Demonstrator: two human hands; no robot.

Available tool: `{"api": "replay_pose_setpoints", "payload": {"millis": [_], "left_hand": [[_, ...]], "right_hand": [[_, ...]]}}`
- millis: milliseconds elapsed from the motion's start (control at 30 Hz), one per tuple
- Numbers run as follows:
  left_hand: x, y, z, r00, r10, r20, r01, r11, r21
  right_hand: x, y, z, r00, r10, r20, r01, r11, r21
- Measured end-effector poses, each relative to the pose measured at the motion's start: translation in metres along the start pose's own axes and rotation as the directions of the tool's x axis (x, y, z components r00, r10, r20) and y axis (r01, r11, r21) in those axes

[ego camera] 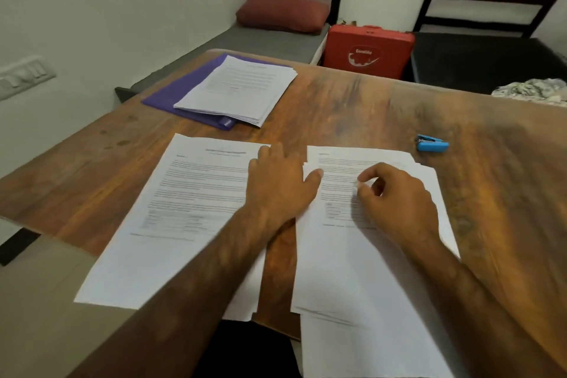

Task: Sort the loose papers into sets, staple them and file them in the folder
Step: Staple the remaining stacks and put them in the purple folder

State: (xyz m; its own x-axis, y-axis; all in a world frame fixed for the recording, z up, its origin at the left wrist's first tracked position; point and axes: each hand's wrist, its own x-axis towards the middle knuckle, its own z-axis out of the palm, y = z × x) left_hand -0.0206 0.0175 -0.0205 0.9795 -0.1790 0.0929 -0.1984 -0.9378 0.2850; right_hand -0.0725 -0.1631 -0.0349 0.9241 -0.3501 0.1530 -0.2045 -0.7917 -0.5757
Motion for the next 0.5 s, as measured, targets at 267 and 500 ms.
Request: {"api": "replay_pose_setpoints", "payload": {"millis": [267,500], "left_hand": [[0.015,0.020,0.031,1.000,0.024,-0.014,-0.021,0.980,0.197],[0.006,0.030,0.031,0.980,0.099,-0.172,-0.129,0.977,-0.169]], "right_hand": [[-0.005,0.017,0.010,0.999,-0.030,-0.033,0.029,0.999,-0.037],[-0.006,0.022,0.009,0.998,-0.012,-0.056,0.016,0.998,0.068]]}}
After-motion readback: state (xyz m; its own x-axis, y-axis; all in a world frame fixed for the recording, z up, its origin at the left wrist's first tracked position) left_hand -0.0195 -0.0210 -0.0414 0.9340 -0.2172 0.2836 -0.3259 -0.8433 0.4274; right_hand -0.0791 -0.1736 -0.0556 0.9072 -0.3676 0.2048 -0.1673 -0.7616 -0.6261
